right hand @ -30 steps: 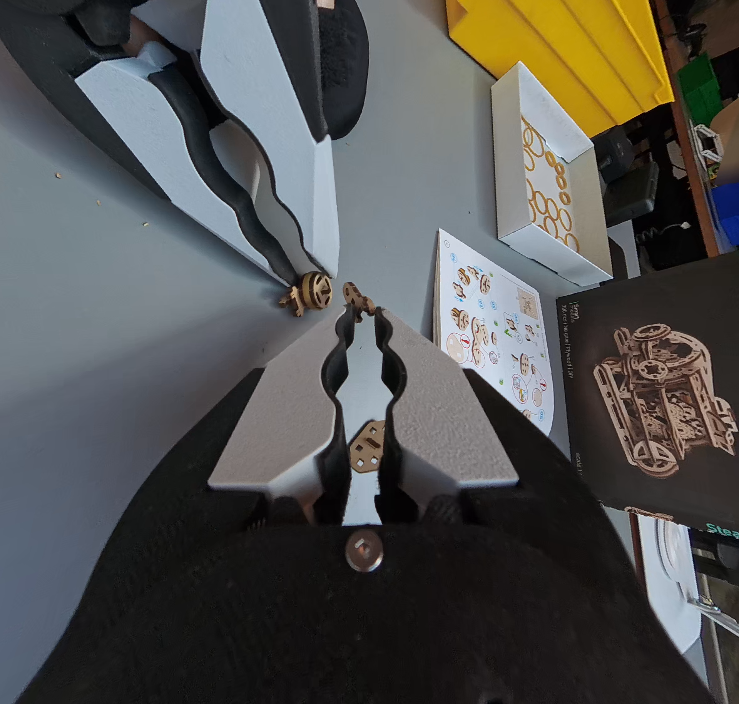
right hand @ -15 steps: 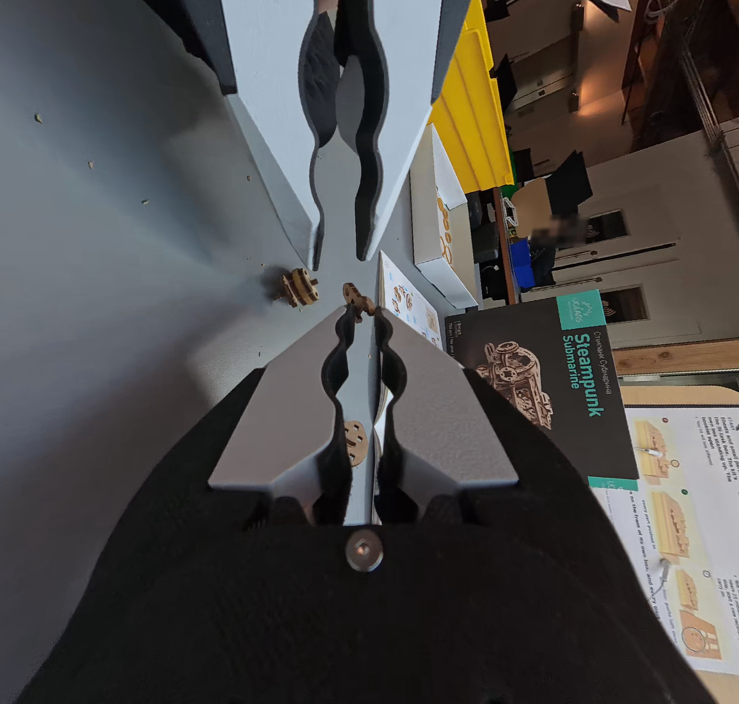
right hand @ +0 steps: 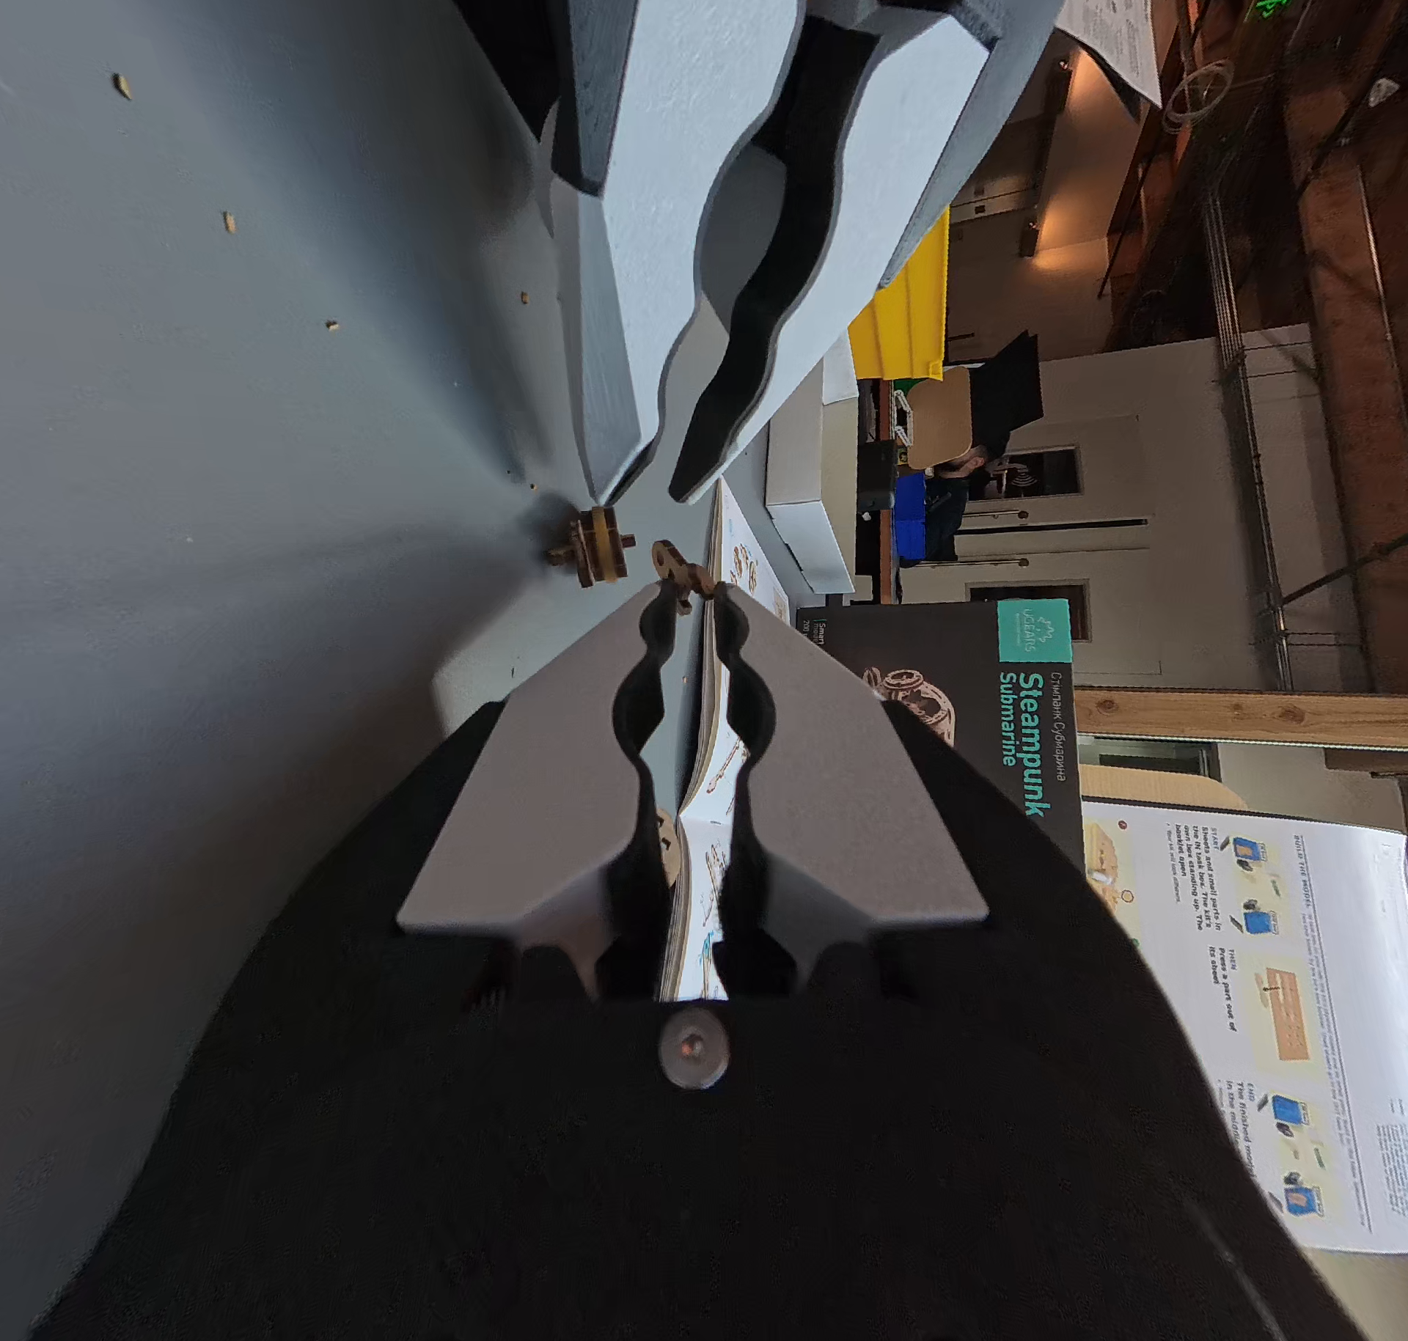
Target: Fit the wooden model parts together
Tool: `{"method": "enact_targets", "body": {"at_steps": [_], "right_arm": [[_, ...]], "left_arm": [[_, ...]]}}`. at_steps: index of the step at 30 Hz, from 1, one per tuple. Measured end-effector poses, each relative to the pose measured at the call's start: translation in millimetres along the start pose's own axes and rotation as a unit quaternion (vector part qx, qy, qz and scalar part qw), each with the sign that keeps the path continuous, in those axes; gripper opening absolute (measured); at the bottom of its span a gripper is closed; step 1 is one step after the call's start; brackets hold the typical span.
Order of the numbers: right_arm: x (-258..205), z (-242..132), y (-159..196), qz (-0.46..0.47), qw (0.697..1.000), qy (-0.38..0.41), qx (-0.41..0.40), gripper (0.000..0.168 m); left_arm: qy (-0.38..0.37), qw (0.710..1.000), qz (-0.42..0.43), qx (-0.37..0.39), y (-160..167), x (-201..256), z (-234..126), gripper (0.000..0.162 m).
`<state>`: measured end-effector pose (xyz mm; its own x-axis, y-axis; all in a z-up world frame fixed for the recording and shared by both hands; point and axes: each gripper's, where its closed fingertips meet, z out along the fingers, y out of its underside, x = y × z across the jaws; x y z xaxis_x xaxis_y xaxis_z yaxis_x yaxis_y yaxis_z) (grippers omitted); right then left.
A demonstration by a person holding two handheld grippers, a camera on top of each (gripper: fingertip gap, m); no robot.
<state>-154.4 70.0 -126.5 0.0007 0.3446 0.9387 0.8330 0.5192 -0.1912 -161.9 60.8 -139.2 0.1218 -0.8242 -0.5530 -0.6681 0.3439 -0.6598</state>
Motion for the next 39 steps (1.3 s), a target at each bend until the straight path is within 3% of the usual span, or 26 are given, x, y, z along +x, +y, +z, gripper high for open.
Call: {"method": "enact_targets", "body": {"at_steps": [6, 18, 23, 32, 39], "right_arm": [[-3.2, 0.4, -3.1, -0.024, 1.0, 0.004, -0.009, 0.009], [-7.7, -2.1, -4.6, -0.058, 0.998, 0.011, -0.016, 0.009], [-1.1, -4.4, -5.8, -0.04, 0.999, 0.021, -0.016, 0.009], [-0.9, -13.2, -0.6, 0.049, 0.994, 0.041, -0.086, 0.009], [-4.7, -10.8, 7.4, 0.035, 0.991, 0.054, -0.117, 0.009]], "left_arm": [[-0.001, 0.998, 0.038, -0.042, 10.4, 6.2, 7.8, 0.013], [-0.016, 0.997, 0.057, -0.043, 10.3, 5.9, 8.2, 0.012], [-0.022, 0.997, 0.057, -0.038, 8.6, 4.3, 7.4, 0.014], [-0.03, 0.996, 0.072, -0.047, 9.1, 3.7, 10.2, 0.013], [-0.036, 0.995, 0.082, -0.036, 4.9, 4.4, 9.6, 0.014]]}}
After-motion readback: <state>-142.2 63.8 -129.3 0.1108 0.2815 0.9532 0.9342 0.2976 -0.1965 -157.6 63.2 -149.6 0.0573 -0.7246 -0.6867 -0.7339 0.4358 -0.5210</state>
